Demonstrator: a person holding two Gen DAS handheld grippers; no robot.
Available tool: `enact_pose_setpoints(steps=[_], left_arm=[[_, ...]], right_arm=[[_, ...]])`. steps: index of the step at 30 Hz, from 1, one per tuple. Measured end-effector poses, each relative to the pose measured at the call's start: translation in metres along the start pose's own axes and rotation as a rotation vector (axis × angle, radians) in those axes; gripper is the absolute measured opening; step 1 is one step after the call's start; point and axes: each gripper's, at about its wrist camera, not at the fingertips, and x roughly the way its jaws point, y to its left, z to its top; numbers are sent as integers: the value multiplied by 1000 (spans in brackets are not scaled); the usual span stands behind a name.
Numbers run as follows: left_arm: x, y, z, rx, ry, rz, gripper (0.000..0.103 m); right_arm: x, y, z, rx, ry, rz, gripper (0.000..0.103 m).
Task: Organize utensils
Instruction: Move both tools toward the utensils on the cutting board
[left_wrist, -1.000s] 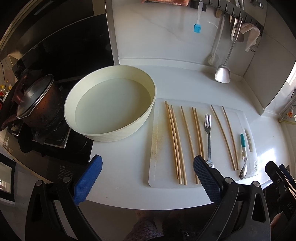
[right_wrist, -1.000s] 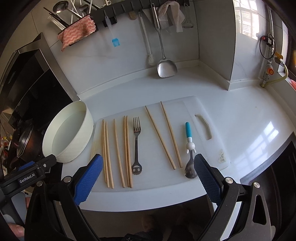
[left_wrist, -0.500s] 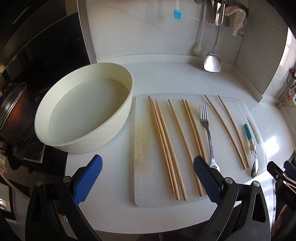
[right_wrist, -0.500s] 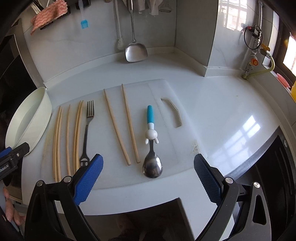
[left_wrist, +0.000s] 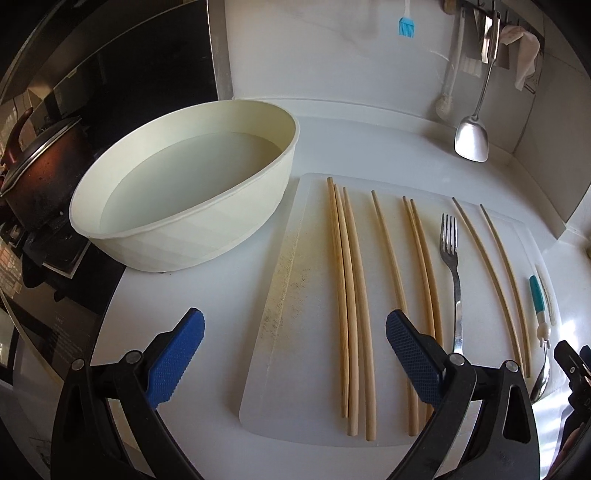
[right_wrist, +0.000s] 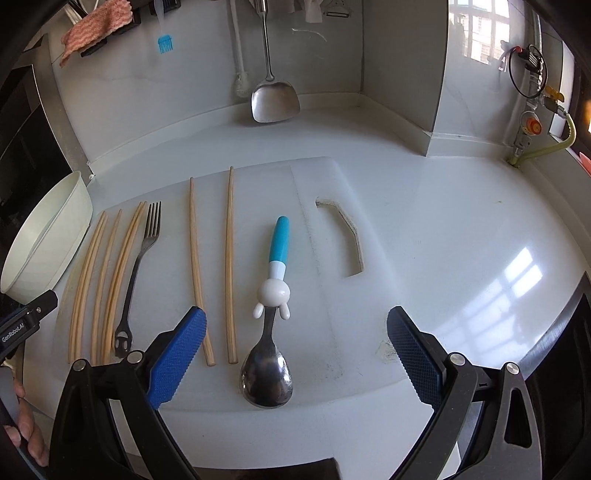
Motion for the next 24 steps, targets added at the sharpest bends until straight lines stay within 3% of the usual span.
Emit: enact_pose_setpoints(steps=[11,24], left_arm=[[28,13,1,2,-7,49,97],[37,13,0,28,6,18,97]], right_arm=[[16,3,-3,9,-19,-25,94],[16,11,-2,5,-28,-31,94]])
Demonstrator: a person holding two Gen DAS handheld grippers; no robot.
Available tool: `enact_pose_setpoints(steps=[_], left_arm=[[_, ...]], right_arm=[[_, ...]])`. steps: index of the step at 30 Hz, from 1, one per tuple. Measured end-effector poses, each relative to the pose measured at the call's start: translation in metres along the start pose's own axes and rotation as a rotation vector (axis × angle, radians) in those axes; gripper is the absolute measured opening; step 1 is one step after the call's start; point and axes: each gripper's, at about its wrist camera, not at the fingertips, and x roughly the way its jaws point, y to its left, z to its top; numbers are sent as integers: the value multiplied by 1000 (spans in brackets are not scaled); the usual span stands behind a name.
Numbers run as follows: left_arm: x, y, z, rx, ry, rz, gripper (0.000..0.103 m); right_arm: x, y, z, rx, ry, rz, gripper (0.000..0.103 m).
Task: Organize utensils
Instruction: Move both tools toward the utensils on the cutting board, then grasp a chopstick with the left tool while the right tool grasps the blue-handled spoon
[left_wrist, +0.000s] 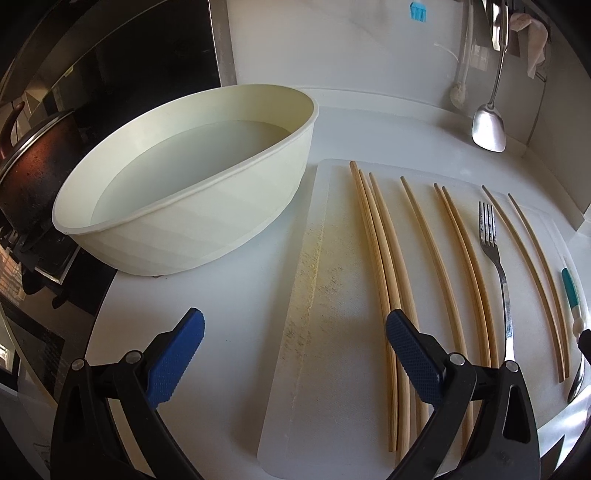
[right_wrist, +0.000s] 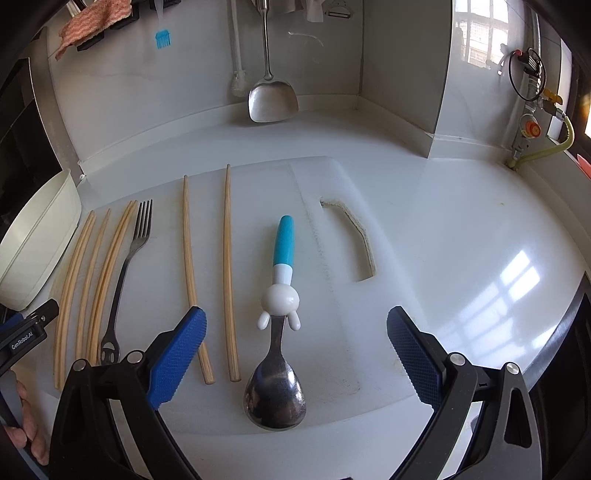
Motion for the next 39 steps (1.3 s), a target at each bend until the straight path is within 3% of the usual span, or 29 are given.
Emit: enact_pose_setpoints(steps=[16,31,33,34,39], left_arm=[[4,-14,0,37,-6,22,97],[14,-16,4,-46,-11,-26,98],[13,-16,4,-46,-13,-26,98],[13,-16,3,-47,-14,-29,98],[9,-16,-3,-50,-20,-44,95]], right_arm=[[1,-4,2,-3,-18,-28,94],[14,-2,0,-56,-27,-74,92],[16,0,-2,-65,-16,-72,83],[18,0,-3,-71,-4,-71,72],[19,0,-5,-72,-10,-57,69]])
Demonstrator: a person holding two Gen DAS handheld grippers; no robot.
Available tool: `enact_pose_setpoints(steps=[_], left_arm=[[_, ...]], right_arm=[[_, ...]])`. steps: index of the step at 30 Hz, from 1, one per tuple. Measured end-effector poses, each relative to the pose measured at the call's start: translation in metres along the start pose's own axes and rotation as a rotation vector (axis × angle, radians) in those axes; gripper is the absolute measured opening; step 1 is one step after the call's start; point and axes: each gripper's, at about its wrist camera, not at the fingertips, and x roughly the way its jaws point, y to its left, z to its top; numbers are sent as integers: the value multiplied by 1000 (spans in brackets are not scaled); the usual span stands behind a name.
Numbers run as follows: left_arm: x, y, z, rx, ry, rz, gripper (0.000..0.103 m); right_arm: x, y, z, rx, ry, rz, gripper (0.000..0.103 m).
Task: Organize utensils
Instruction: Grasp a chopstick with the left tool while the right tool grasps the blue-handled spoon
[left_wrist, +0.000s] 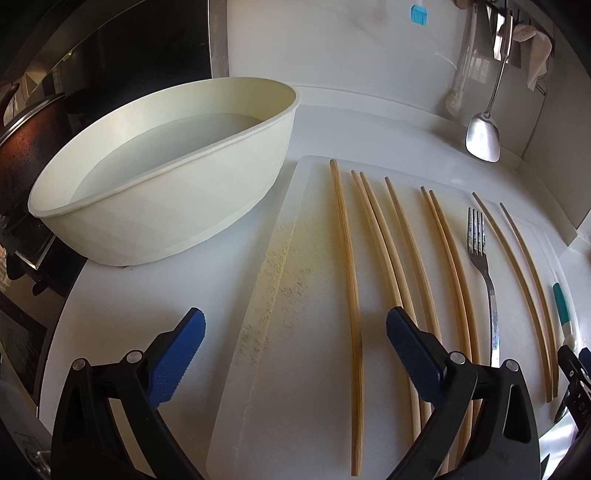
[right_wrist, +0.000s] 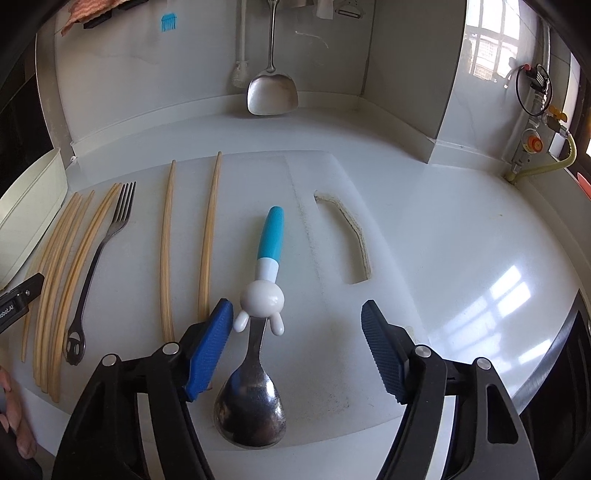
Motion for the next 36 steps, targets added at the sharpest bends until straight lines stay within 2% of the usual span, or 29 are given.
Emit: enact_pose_setpoints(steps=[4,7,10,12,13,14,18,24,28,31,36], left_arm=[[-3,-5,0,11,2,-38,77],[-1,-4,2,-5,12,-40,76],[-2,-4,3,-4,0,-22,68],[-6,-9,2,35,-27,21,55],[-7,-12,2,52,-33,21,41],[-8,-15,1,67,-38,25,38],[-9,-21,-1,117,-65,59,36],[-9,-25,0,136,-64,28,20],[-10,-19,2,109,-52,-11,10],[-10,-16,2,106,-54,-31,8],[-10,-11,2,86,-51,-60,7]], right_arm=[[0,2,0,-4,-5,11,63],[-1,3,1,-7,-8,16,59],[-2,5,0,-20,-16,25,54],[-2,7,0,-31,-18,30,50],[-2,8,0,-34,-18,28,49],[-2,8,0,-32,-18,28,49],[-2,8,-1,-25,-12,39,49],[-3,11,-2,-33,-15,54,41],[-3,10,-1,-27,-10,76,38],[-4,13,-2,-51,-15,90,27],[-5,10,-3,-29,-19,114,25]])
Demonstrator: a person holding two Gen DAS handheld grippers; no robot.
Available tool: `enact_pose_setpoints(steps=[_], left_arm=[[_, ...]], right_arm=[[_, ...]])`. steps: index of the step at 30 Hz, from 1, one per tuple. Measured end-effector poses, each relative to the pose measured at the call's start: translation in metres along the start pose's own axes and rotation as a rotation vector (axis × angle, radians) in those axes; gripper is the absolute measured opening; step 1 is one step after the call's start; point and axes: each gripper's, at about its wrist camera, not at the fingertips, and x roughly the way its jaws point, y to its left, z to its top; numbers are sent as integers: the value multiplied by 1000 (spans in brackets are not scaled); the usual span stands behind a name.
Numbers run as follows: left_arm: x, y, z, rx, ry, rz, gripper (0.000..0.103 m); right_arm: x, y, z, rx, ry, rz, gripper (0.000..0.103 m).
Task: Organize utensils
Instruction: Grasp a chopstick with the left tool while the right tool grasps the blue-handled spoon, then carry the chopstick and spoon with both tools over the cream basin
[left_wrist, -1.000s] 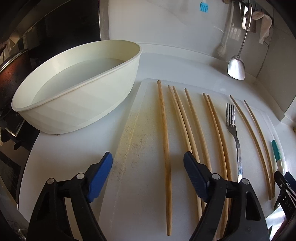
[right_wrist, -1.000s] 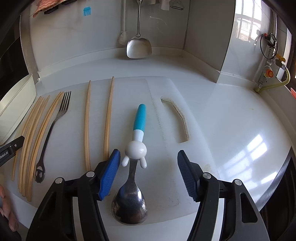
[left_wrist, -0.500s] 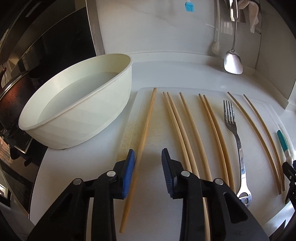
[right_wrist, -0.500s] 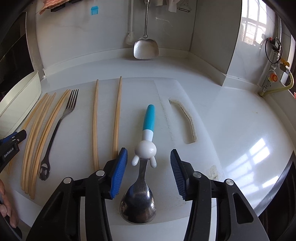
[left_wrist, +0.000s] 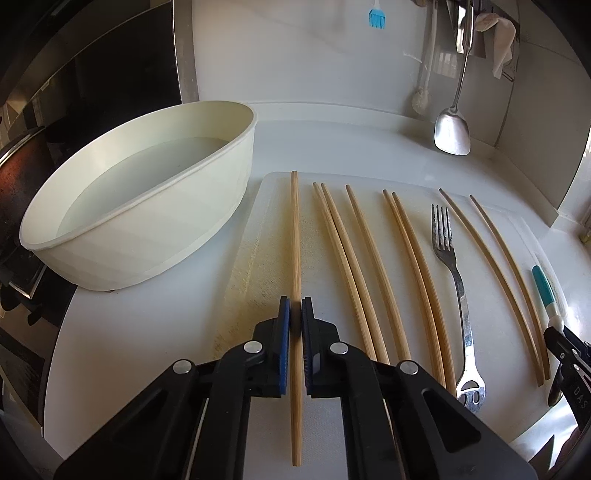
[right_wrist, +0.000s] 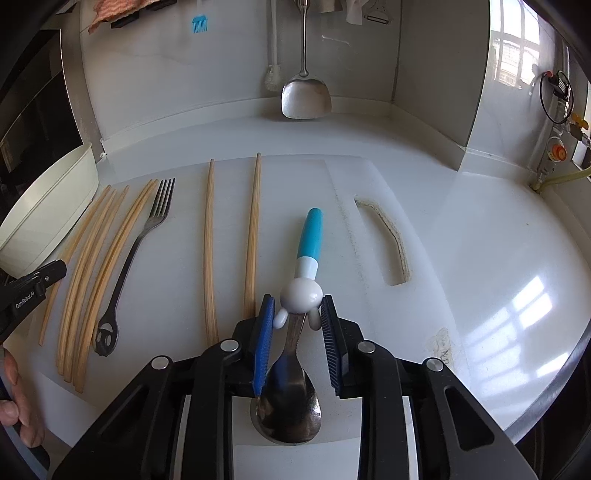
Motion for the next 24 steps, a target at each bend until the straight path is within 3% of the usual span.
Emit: enact_pose_setpoints(steps=[14,24], left_arm=[[-14,3,4,-34,-15,-33,7],[-44,3,22,-47,-52,-47,7]], right_arm=[[-12,-2,4,23,-32,41,23],[-34,9,28,0,-79,74,23]])
